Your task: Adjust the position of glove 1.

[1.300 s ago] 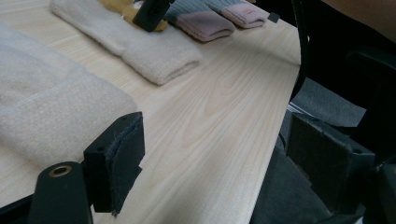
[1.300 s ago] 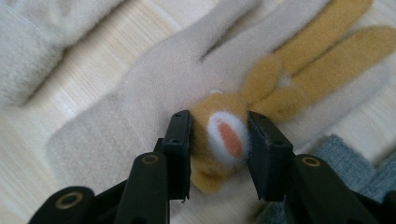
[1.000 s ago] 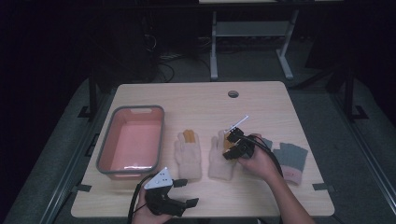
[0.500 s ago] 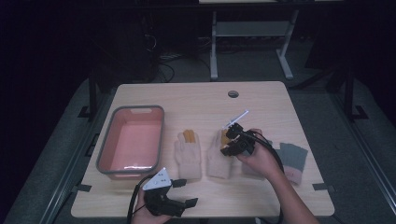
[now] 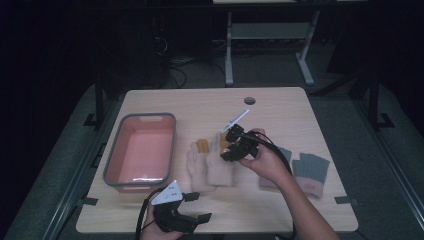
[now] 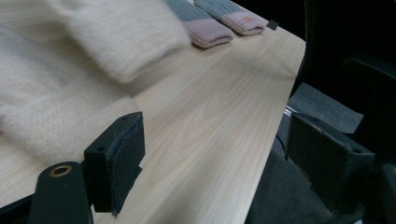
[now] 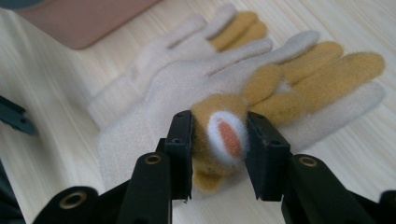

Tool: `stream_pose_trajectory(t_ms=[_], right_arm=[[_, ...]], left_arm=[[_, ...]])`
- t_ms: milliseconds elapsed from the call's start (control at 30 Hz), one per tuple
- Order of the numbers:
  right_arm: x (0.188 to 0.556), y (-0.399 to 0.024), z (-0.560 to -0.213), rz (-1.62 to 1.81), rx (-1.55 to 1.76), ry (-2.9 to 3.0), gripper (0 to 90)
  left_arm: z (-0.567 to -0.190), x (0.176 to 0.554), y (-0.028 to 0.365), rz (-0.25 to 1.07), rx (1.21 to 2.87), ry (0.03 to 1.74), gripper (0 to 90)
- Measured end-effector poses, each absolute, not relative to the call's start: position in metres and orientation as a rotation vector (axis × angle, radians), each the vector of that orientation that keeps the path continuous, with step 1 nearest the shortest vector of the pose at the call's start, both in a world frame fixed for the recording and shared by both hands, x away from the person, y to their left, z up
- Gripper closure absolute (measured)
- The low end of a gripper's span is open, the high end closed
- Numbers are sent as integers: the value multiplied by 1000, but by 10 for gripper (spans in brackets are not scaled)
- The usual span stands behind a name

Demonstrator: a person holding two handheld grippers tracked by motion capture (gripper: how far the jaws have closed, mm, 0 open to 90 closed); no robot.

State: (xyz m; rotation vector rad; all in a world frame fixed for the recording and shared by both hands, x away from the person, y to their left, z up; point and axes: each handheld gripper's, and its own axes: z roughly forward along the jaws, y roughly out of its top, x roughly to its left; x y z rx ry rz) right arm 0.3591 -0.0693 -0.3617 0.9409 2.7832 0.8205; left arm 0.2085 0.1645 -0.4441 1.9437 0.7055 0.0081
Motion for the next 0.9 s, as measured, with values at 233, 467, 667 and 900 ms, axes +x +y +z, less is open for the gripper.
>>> stream_pose_trajectory(t_ms=[233,467,667,900], right_arm=[[365,-37,-366,808,839,2835,643],[369,-20,-371,807,785,2865,641],[374,-9,-382,752,763,2893,634],[377,-3,-402,716,776,2924,614]], left_arm=[[-444,208,165,4,1943,702,201],[-444,209,166,2,1944,705,201],[-443,207,165,12,1948,701,201],[-443,208,166,13,1945,703,202]])
